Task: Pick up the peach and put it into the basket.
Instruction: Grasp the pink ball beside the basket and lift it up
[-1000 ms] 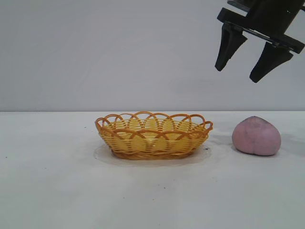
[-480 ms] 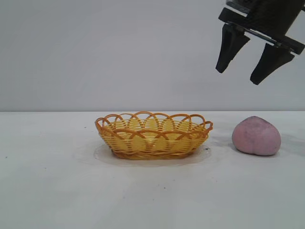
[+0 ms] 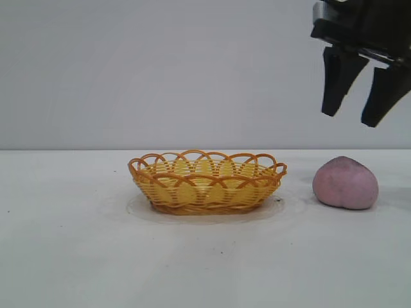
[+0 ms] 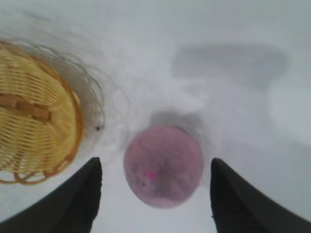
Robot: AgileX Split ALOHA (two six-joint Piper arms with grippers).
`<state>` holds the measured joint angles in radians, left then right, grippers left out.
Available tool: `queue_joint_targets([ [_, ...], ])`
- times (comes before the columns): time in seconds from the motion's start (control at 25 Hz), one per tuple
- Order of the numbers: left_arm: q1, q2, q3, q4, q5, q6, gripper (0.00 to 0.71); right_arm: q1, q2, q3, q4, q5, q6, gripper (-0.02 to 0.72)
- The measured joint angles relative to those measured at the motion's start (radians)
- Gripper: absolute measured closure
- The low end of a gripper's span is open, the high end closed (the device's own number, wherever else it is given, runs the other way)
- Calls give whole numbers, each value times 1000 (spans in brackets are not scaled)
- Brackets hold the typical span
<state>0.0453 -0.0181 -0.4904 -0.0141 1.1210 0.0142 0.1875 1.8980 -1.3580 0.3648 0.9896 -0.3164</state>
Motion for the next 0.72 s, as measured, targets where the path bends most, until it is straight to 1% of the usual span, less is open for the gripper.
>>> queue_joint_targets([
  [0.12, 0, 0, 0, 0, 0, 0, 350, 26, 0, 0, -36, 20, 32, 237],
  [0.28, 0, 0, 0, 0, 0, 0, 350, 106, 0, 0, -129, 31, 114, 237],
  [0.36, 0, 0, 0, 0, 0, 4, 350, 131, 0, 0, -163, 27, 152, 237],
  [0.44, 0, 0, 0, 0, 0, 4, 350, 137, 6, 0, -180, 20, 179, 237],
  [0.52, 0, 0, 0, 0, 0, 4, 350, 137, 21, -1, -197, 13, 192, 237],
  [0.72, 0, 0, 0, 0, 0, 4, 350, 137, 92, -1, -206, 4, 198, 237],
])
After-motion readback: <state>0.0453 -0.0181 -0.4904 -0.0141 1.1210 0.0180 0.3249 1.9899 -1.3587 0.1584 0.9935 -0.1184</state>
